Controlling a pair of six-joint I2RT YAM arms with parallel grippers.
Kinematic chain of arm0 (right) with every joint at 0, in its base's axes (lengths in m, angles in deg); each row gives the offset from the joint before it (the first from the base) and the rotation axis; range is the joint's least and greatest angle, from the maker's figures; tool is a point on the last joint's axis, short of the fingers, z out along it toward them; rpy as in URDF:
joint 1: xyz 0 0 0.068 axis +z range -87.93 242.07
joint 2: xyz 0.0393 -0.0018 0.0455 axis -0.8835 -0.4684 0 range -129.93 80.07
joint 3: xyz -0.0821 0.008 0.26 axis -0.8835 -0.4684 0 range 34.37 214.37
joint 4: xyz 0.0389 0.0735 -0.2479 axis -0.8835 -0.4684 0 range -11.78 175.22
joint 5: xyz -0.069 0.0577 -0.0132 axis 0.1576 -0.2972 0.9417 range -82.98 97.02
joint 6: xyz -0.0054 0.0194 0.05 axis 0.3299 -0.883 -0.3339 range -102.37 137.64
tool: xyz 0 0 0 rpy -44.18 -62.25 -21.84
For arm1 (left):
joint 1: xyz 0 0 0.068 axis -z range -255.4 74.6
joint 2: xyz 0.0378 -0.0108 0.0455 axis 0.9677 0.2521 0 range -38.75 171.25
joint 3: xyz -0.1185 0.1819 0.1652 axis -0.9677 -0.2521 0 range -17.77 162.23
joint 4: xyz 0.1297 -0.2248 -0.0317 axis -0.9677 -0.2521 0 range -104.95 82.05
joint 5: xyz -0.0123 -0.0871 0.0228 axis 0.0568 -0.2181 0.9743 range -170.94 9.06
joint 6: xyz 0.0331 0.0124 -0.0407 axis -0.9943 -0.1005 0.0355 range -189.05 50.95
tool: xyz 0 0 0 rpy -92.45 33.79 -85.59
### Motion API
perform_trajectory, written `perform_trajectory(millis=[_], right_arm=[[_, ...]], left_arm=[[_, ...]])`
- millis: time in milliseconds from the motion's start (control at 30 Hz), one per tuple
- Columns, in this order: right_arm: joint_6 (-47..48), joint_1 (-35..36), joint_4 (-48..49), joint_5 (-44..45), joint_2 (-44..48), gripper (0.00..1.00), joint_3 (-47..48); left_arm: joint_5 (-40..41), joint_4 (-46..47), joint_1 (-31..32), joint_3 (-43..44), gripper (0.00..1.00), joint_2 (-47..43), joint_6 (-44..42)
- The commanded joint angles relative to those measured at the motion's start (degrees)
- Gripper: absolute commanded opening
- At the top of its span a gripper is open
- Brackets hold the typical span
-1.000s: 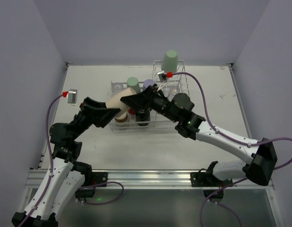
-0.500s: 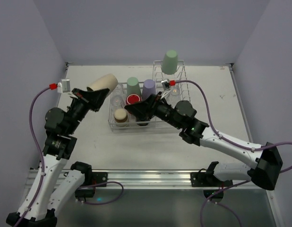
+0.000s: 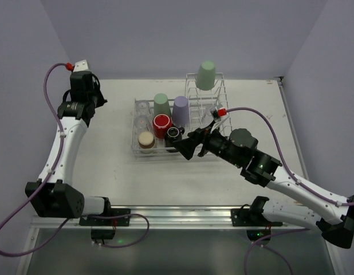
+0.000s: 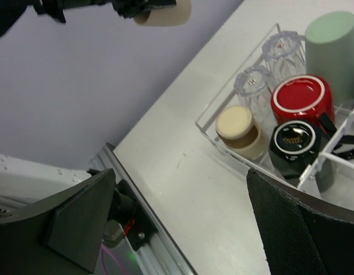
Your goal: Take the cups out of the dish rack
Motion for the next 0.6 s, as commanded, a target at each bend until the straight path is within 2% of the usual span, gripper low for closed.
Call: perform_trajectory(millis=[0,167,233,567], right_arm=[[4.27,0.21,-9.12,1.75,2.2,0.99,1.82],[5.15,0.3,-12.64,0.35,3.35,0.99,1.73],[5.5,0.3,-12.55,-0.27,4.48,0.99,0.68],[4.62,1.09,-10.26,-2.38,5.11,0.99,-1.26]], left_arm=[[1.84,-8.43,-2.18,5.16,0.0,6.84,-4.93],[0.17,-8.89,-3.25,6.4,0.0,18.62,-5.37],[-2.1,-7.48,-5.7,6.92,0.0,21.95,-4.67],[-4.67,-7.65,-8.87,11.75,0.0,33.57,-3.44]])
